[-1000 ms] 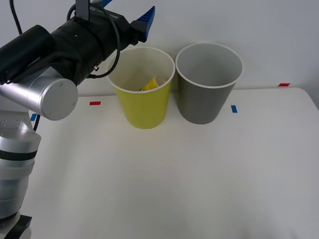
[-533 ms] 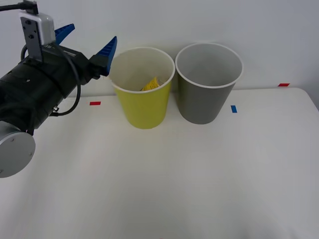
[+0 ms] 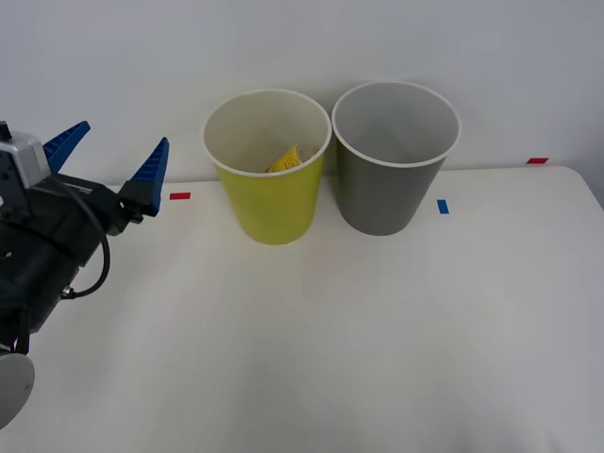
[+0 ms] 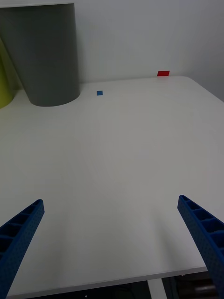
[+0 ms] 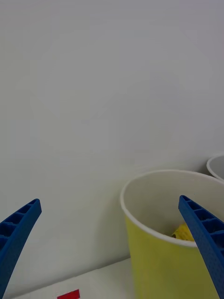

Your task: Put cans in the gray bin and PET bottles in the light green bin.

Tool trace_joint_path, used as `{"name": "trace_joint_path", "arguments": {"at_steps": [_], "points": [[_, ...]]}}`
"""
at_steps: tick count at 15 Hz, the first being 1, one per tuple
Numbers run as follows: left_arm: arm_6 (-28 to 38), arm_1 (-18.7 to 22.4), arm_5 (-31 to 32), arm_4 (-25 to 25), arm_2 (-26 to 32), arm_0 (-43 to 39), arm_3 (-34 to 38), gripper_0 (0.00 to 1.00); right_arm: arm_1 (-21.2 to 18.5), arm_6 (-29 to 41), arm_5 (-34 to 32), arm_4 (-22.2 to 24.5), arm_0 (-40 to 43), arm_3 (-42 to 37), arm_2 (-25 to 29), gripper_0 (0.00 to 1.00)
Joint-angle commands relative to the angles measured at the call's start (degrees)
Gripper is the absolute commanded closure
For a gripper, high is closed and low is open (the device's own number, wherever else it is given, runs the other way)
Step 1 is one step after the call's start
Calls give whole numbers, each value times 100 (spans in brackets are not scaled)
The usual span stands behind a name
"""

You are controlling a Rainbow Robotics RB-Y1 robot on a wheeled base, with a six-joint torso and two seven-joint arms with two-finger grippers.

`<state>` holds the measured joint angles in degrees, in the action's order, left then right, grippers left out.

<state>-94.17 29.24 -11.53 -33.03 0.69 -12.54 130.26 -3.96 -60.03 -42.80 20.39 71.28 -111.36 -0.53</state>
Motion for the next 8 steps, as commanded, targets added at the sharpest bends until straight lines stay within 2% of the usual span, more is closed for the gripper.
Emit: {"name": "trace_joint_path", "arguments": {"at_steps": [1, 4, 8], "points": [[-5, 117, 520, -2, -8, -706, -1, 0, 0, 0, 0, 0, 0, 1, 0, 0], [-14, 134, 793, 42, -60, -1233, -1, 1, 0, 0, 0, 0, 0, 1, 0, 0], [-84, 126, 1592, 174, -315, -2086, -1, 3, 0, 0, 0, 0, 0, 1, 0, 0]]}}
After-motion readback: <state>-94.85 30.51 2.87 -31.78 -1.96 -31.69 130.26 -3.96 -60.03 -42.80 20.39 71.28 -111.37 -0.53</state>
